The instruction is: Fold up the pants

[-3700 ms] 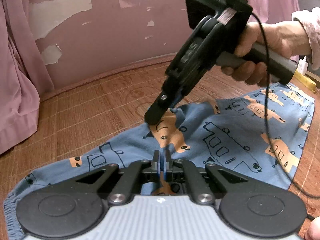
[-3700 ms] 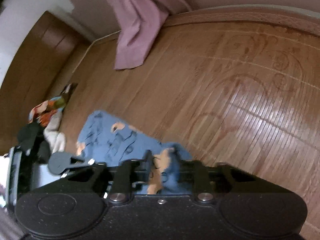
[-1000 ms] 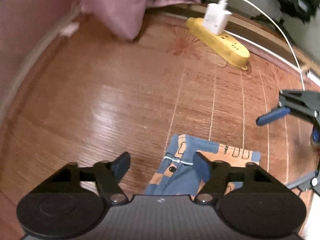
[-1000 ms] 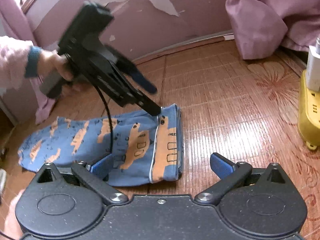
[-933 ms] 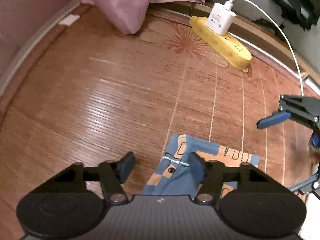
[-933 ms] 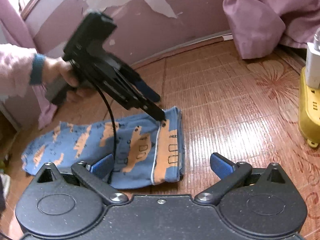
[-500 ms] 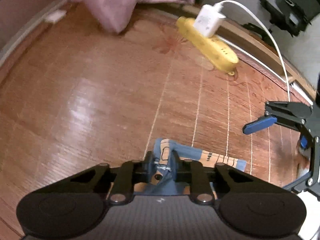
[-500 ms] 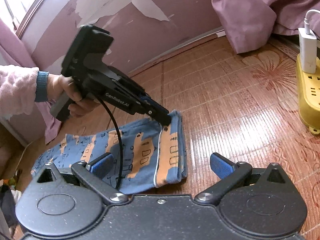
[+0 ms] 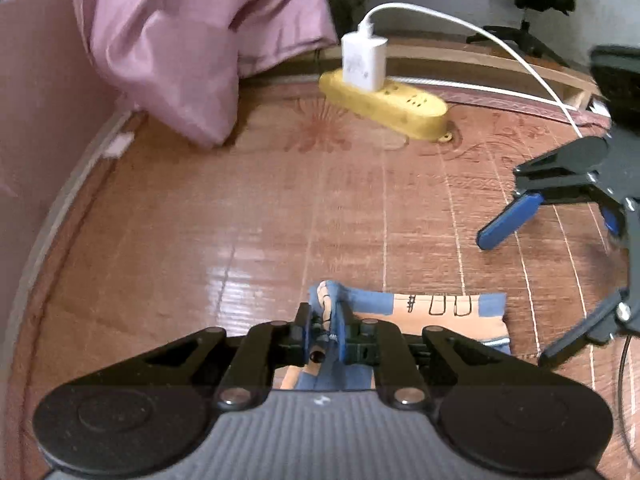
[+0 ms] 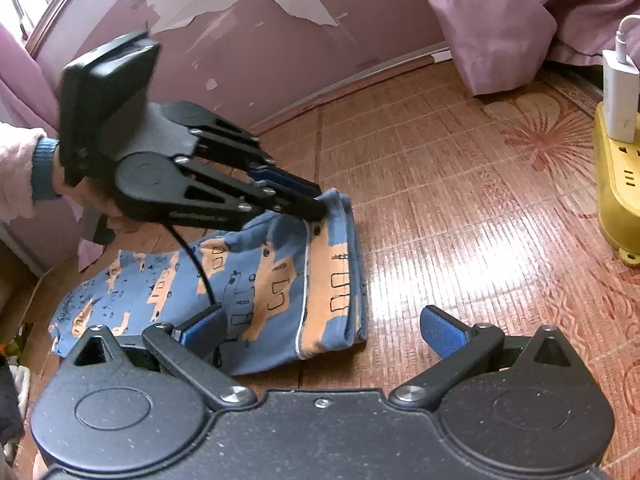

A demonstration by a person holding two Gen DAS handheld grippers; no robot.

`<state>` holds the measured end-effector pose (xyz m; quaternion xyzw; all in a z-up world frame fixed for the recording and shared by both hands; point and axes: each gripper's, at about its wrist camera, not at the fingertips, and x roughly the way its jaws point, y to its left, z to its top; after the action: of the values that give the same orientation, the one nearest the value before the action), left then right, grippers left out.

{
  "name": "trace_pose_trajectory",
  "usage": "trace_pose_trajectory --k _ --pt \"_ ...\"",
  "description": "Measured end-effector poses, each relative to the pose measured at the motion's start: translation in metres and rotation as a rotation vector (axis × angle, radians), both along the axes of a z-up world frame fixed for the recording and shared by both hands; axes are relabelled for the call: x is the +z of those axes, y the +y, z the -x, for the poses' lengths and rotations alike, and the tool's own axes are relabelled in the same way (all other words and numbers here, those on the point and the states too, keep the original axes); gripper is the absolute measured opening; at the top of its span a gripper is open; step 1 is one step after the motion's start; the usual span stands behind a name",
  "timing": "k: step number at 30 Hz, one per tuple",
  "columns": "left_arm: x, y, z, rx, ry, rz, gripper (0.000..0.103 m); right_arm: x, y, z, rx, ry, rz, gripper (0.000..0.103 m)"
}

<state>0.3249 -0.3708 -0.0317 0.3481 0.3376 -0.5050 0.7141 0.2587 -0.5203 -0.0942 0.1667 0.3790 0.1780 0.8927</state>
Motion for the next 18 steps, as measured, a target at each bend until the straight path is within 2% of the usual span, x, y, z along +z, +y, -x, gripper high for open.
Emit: trace_pose_trajectory --k 3,5,7,11,13,18 --pt "0.006 0.009 0.018 -0.032 -0.077 0.022 0.011 0.000 -0.001 0.001 -0.006 -0.001 -0.013 0.102" --pt "0.009 0.015 0.036 -0.085 -0.170 0.023 0.011 0.000 -0.002 0.001 -0.003 -0.010 -0.020 0.102" --pt "0.014 0.021 0.050 -0.115 -0.220 0.032 0.011 -0.001 0.001 0.001 0.016 -0.029 -0.020 0.102" --pt "0.019 0.028 0.063 -0.132 -0.245 0.045 0.011 -0.003 0.007 -0.005 0.063 -0.082 -0.017 0.101" --pt "0.020 0.031 0.067 -0.144 -0.258 0.049 0.011 -0.004 0.006 -0.010 0.074 -0.093 -0.045 0.095" --pt "0.021 0.036 0.075 -0.178 -0.291 0.051 0.011 -0.013 -0.001 -0.022 0.063 -0.085 -0.130 0.086"
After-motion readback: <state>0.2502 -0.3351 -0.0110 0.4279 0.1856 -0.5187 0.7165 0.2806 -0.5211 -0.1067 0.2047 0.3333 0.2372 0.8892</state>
